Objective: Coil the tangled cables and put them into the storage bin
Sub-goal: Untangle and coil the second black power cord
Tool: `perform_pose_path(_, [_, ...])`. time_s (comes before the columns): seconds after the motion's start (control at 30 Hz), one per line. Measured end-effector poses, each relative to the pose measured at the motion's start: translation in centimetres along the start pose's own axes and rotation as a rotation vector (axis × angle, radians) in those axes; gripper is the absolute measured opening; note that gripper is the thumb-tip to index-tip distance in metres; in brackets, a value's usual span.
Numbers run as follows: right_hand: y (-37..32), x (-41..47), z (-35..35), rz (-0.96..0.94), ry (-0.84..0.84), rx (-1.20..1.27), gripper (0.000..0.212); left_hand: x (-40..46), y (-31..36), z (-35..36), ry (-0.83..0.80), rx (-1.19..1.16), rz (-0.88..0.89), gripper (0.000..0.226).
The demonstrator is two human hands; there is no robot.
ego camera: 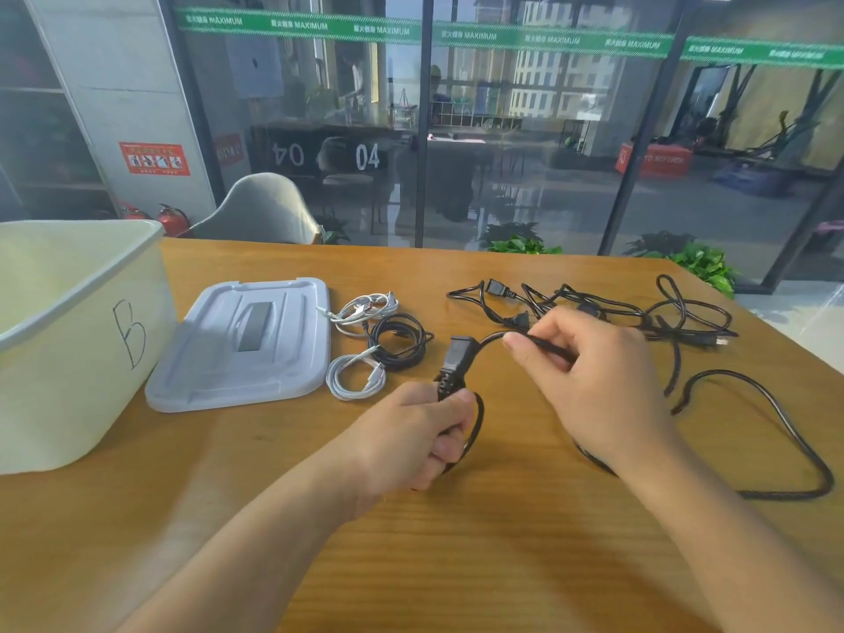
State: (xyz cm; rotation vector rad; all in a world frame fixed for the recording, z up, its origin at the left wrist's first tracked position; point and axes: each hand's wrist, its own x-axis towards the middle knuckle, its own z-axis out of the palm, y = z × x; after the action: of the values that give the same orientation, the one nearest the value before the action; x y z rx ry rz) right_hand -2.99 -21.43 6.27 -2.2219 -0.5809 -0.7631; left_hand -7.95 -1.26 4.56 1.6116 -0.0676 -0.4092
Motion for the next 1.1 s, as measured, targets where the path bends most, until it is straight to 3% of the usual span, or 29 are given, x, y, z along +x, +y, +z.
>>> perform_pose_path(0.13, [-1.5, -0.8, 0.4, 0.018, -0.165, 0.167, 0.023, 0.6, -0.5, 0.2, 0.081, -0.059, 0.083, 0.026])
perform_pose_path(0.33, [-2.6, -1.6, 1.2, 0.053, -0.248, 0.199, 0.015, 1.2, -1.0, 0.8, 0.118, -0.157, 0.171, 0.023])
perform_pose_path(0.5, [-2.9, -2.1, 1.6, 0.084, -0.209, 0.250, 0.011, 1.5, -0.9, 1.1, 0.068, -0.173, 0.210, 0.037])
perform_pose_path(0.67, [-3.8, -2.6, 2.1, 0.025, -0.180, 0.272, 0.009, 1.5, -1.1, 1.2, 0.254, -0.160, 0.270, 0.043])
perform_pose_path(0.8, [-4.0, -2.6, 1.9, -0.011, -0.213, 0.217, 0.027, 1.5, -0.8, 1.0, 0.371, -0.132, 0.284, 0.035])
perform_pose_path(0.93, [-4.1, -2.7, 2.1, 0.002, -0.366, 0.154, 0.046, 1.3, -0.5, 1.1, 0.394, -0.173, 0.291, 0.039])
perform_pose_path(1.1, [-4.7, -3.1, 2.5, -0.046, -0.452, 0.205, 0.041, 1.2, -0.5, 1.0, 0.377, -0.124, 0.335, 0.044])
